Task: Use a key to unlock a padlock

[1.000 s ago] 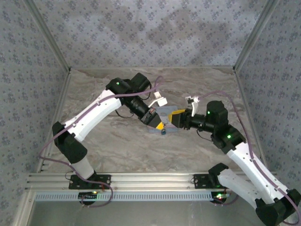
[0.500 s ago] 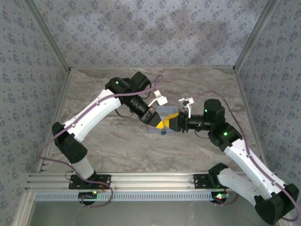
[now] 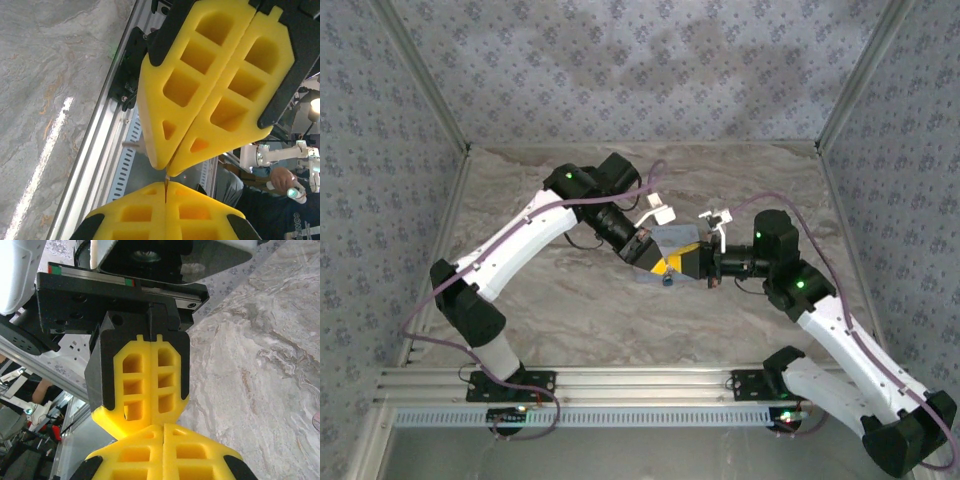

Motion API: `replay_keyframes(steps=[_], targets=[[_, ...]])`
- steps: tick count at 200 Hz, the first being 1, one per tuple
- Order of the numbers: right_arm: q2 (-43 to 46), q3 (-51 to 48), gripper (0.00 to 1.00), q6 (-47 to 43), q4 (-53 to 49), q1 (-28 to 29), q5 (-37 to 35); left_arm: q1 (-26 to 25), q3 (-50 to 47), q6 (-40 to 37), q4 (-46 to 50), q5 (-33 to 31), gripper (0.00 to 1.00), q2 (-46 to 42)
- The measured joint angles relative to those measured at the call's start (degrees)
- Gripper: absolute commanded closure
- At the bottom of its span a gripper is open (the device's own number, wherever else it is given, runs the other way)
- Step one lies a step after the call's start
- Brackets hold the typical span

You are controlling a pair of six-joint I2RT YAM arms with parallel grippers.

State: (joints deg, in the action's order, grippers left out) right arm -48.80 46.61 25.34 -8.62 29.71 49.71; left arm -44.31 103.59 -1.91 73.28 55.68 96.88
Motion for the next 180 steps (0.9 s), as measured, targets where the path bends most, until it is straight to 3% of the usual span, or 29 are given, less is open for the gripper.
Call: replay_keyframes(steps=[3, 15, 20, 50, 78, 93, 105, 136, 180], targets=[[0.04, 0.11, 1.00, -0.37, -0.24, 0.11, -0.35, 0.13, 0.00, 0.04, -0.11, 0.00, 1.00, 0.00], [0.22, 0.72, 1.00, -1.53, -1.09, 0.48, -2.45, 0.74, -0.09, 0.70, -0.98, 0.04, 0.77, -0.02], [0.42, 0.96, 1.00, -2.05, -1.44, 0.68, -3.74, 1.18, -0.46, 1.33, -2.10, 0.07, 0.72, -0.20], [2.32, 2.05, 1.00, -6.49, -5.20, 2.23, -13.22, 6.56, -7.10, 10.08, -12.11, -0.44, 0.61, -3.43], [2.67, 3.54, 1.00, -10.51, -6.54, 3.56, -23.56, 11.76, -14.49, 22.82, -23.85, -3.30, 0.49, -7.39], [2.54, 4.13, 1.00, -12.50, -6.49, 4.07, -28.17, 13.22, -17.66, 29.46, -29.29, -5.55, 0.48, -9.25], [2.12, 4.46, 1.00, -14.21, -6.10, 4.52, -31.69, 13.86, -19.91, 34.67, -33.75, -7.37, 0.38, -10.71], [-0.37, 5.68, 1.00, -19.52, -4.42, 6.95, -39.74, 13.94, -24.81, 48.68, -43.76, -11.65, 0.36, -13.99], [-2.38, 6.27, 1.00, -29.29, 1.25, 11.45, -46.47, 13.77, -29.53, 70.07, -54.95, -14.29, 0.45, -15.54]])
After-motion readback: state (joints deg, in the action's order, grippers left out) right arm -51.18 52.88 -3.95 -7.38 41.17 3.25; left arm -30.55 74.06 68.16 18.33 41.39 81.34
